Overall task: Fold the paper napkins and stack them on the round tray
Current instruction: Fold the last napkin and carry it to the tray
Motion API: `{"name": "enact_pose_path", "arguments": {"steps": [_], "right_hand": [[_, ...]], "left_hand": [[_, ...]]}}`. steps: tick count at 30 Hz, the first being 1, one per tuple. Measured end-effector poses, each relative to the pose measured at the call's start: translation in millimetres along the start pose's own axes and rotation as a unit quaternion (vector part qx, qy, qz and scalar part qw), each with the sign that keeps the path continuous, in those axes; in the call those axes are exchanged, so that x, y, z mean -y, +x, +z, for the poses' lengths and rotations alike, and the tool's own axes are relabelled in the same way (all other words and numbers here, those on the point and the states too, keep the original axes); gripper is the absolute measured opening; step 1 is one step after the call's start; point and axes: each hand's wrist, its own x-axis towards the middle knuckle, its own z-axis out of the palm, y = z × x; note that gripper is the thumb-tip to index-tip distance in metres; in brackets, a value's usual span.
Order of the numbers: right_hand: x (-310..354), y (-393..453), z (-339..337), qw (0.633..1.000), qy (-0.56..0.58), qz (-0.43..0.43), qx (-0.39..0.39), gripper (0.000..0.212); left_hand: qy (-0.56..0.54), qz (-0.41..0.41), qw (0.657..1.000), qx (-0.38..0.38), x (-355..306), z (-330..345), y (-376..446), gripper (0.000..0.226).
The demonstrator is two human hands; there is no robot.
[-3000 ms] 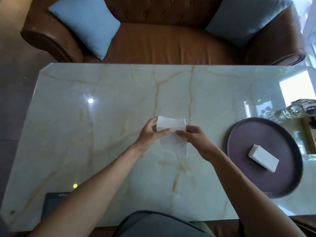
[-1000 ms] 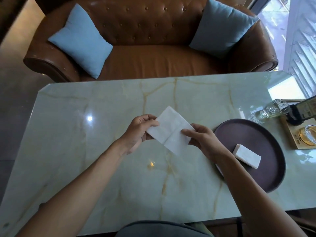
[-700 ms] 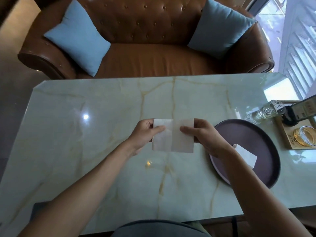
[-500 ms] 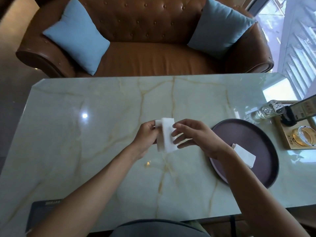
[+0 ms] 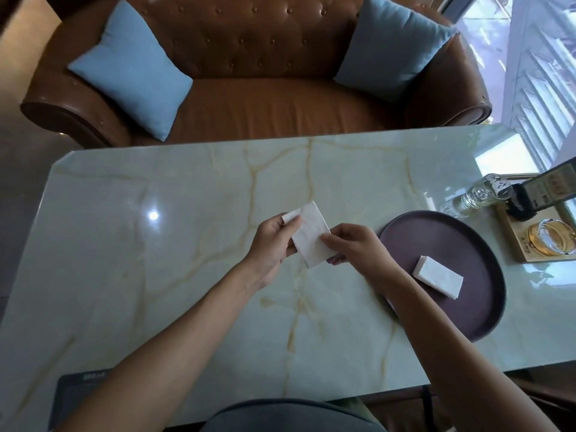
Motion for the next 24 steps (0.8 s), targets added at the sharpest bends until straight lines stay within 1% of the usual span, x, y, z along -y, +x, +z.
{"name": "enact_pose_path", "arguments": {"steps": [2,3,5,7,8,10,14,17,19,20,22,24], "right_hand": [[2.0,-1.6,-7.1,1.0,-0.023,-0.015,-0.011,0.018],[4.1,-2.8,-11.9,0.999,-0.046,-0.019,-0.006,0.019],[8.8,-4.5,-23.4,0.994,-0.101,-0.019,0.023,0.02],[11.9,-5.9,-35.7,0.988,-0.143,-0.022,0.052,0.021],[12.9,-6.6,-41.9,0.986,-0.154,-0.025,0.054,0.02],[10.0,-7.8,-55.4,0.988,-0.151,-0.028,0.032,0.02],[-9.7,-17.8,-86.4,0.998,-0.041,-0.029,-0.036,0.021],[-34.5,-29.8,-109.5,0.995,0.066,-0.021,-0.066,0.02],[-54.8,-36.8,-124.9,0.988,0.118,-0.007,-0.095,0.021],[-65.1,-41.1,-132.8,0.983,0.137,0.003,-0.121,0.019],[-86.8,-50.5,-149.4,0.968,0.169,0.027,-0.184,0.016],[-105.8,-61.3,-164.0,0.957,0.191,0.043,-0.215,0.018]], "left_hand": [[0.042,0.005,0.999,0.003,-6.0,-1.6,1.4,0.02],[0.07,0.007,0.997,0.005,-9.8,-2.0,3.2,0.026],[0.14,0.006,0.99,0.021,-18.7,-0.8,9.1,0.029],[0.225,0.007,0.972,0.069,-27.9,4.6,16.8,0.022],[0.263,0.009,0.96,0.096,-31.5,10.0,20.4,0.02],[0.311,0.021,0.942,0.122,-35.1,24.2,27.8,0.018],[0.32,0.048,0.937,0.128,-31.9,57.0,43.0,0.017],[0.309,0.051,0.942,0.124,-14.6,80.0,56.0,0.018],[0.289,0.042,0.949,0.121,0.2,98.1,61.2,0.017],[0.278,0.037,0.953,0.118,7.8,107.5,63.4,0.016],[0.255,0.022,0.961,0.11,21.9,125.7,69.1,0.008],[0.243,0.001,0.963,0.119,34.1,143.8,74.7,0.002]]}}
